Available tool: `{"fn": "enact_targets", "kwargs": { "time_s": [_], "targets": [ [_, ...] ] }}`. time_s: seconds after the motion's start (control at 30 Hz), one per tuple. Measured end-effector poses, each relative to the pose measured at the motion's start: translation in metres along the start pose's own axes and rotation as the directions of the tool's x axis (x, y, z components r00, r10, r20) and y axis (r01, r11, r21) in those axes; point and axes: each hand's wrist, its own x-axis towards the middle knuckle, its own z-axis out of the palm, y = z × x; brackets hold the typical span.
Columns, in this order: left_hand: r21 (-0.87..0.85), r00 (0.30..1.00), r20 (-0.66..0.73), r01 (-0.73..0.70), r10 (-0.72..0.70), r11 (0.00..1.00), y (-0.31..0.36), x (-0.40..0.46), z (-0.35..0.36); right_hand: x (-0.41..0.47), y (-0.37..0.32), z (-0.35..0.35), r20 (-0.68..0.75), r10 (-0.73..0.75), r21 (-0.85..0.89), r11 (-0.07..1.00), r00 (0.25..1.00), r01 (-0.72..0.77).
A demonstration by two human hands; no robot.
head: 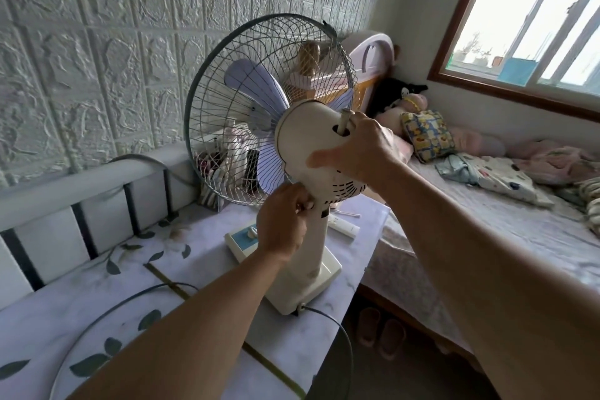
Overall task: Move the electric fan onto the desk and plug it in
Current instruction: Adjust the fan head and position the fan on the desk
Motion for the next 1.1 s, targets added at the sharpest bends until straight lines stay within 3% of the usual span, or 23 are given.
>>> {"fn": "enact_targets", "kwargs": {
  "time_s": [0.03, 0.1, 0.13, 0.2, 0.23, 0.27, 0.3, 0.37, 0.43, 0.47, 0.5, 0.53, 0.6, 0.67, 0.73, 0.77, 0.8, 0.83, 0.87, 0.9, 0.97, 1.03, 1.1],
  "targets": [
    [-0.045, 1.0, -0.012, 0.005, -0.006, 0.999, -0.002, -0.003, 0.0, 0.0, 0.0, 0.0, -0.001, -0.007, 0.0, 1.0, 1.0, 0.007],
    [-0.26, 0.97, 0.01, 0.238, -0.244, 0.936, -0.002, -0.009, -0.002, 0.001, 0.0, 0.001, -0.001, -0.012, 0.0, 1.0, 1.0, 0.012],
    [-0.335, 0.916, 0.076, 0.396, -0.395, 0.855, 0.0, -0.01, -0.003, 0.002, 0.0, 0.001, 0.001, -0.01, -0.002, 1.0, 1.0, 0.01],
    [-0.41, 0.717, 0.31, 0.693, -0.624, 0.593, 0.001, -0.009, -0.004, 0.003, 0.0, 0.001, 0.007, -0.003, -0.004, 1.0, 1.0, 0.003],
    [-0.42, 0.623, 0.428, 0.779, -0.655, 0.466, 0.002, -0.007, -0.005, 0.003, 0.0, 0.001, 0.009, 0.001, -0.004, 1.0, 1.0, -0.001],
    [-0.432, 0.576, 0.5, 0.813, -0.647, 0.389, 0.002, -0.005, -0.006, 0.003, 0.001, 0.002, 0.007, 0.004, -0.005, 1.0, 1.0, -0.004],
    [-0.453, 0.586, 0.517, 0.806, -0.624, 0.381, 0.003, -0.003, -0.005, 0.003, 0.001, 0.002, 0.001, 0.005, -0.008, 1.0, 1.0, -0.005],
    [-0.482, 0.732, 0.408, 0.681, -0.546, 0.552, 0.003, 0.003, -0.004, 0.003, 0.001, 0.002, -0.012, 0.003, -0.016, 1.0, 1.0, -0.003],
    [-0.269, 0.929, 0.161, 0.365, -0.332, 0.891, 0.0, 0.005, -0.003, 0.002, 0.001, 0.002, -0.013, -0.005, -0.009, 1.0, 1.0, 0.004],
    [-0.131, 0.986, 0.061, 0.165, -0.158, 0.978, -0.001, 0.004, -0.002, 0.002, 0.001, 0.002, -0.009, -0.007, 0.001, 1.0, 1.0, 0.007],
    [-0.053, 1.0, 0.003, 0.015, -0.015, 0.998, -0.003, 0.002, 0.0, 0.002, 0.0, 0.002, -0.003, -0.008, 0.009, 1.0, 1.0, 0.008],
    [-0.038, 0.999, -0.021, -0.037, 0.037, 0.999, -0.007, -0.001, 0.001, 0.002, 0.0, 0.002, 0.001, -0.007, 0.013, 1.0, 1.0, 0.007],
    [-0.162, 0.99, -0.021, 0.136, -0.142, 0.977, -0.009, -0.008, 0.0, 0.002, 0.0, 0.002, 0.003, -0.003, 0.015, 1.0, 1.0, 0.003],
    [-0.309, 0.885, 0.121, 0.464, -0.45, 0.83, -0.007, -0.012, -0.003, 0.002, 0.0, 0.002, 0.006, -0.011, 0.021, 1.0, 1.0, 0.01],
    [-0.397, 0.68, 0.358, 0.731, -0.64, 0.555, -0.003, -0.009, -0.006, 0.002, 0.0, 0.001, 0.011, -0.012, 0.014, 1.0, 1.0, 0.012],
    [-0.414, 0.592, 0.461, 0.802, -0.661, 0.43, 0.0, -0.007, -0.008, 0.002, 0.0, 0.001, 0.014, -0.01, 0.006, 1.0, 1.0, 0.01],
    [-0.435, 0.56, 0.512, 0.823, -0.652, 0.365, 0.003, -0.006, -0.008, 0.002, 0.0, 0.001, 0.014, -0.009, 0.001, 1.0, 1.0, 0.009],
    [-0.464, 0.578, 0.517, 0.809, -0.632, 0.36, 0.006, -0.003, -0.008, 0.002, 0.0, 0.001, 0.012, -0.01, 0.002, 1.0, 1.0, 0.01],
    [-0.49, 0.636, 0.482, 0.766, -0.603, 0.417, 0.008, -0.001, -0.007, 0.001, 0.0, 0.001, 0.011, -0.009, 0.005, 1.0, 1.0, 0.009],
    [-0.469, 0.723, 0.401, 0.69, -0.563, 0.552, 0.008, 0.0, -0.006, 0.001, 0.0, 0.001, 0.009, -0.009, 0.011, 1.0, 1.0, 0.009],
    [-0.243, 0.899, 0.194, 0.431, -0.391, 0.869, 0.005, 0.001, -0.005, 0.0, 0.0, 0.001, 0.004, -0.01, 0.022, 1.0, 1.0, 0.01],
    [-0.101, 0.982, 0.066, 0.184, -0.178, 0.978, 0.003, -0.002, -0.004, -0.001, -0.001, 0.0, 0.002, -0.012, 0.024, 1.0, 1.0, 0.012],
    [-0.106, 0.991, 0.026, 0.135, -0.132, 0.985, -0.001, -0.008, -0.002, -0.001, -0.002, 0.0, 0.002, -0.01, 0.028, 1.0, 1.0, 0.01]
  ]
}}
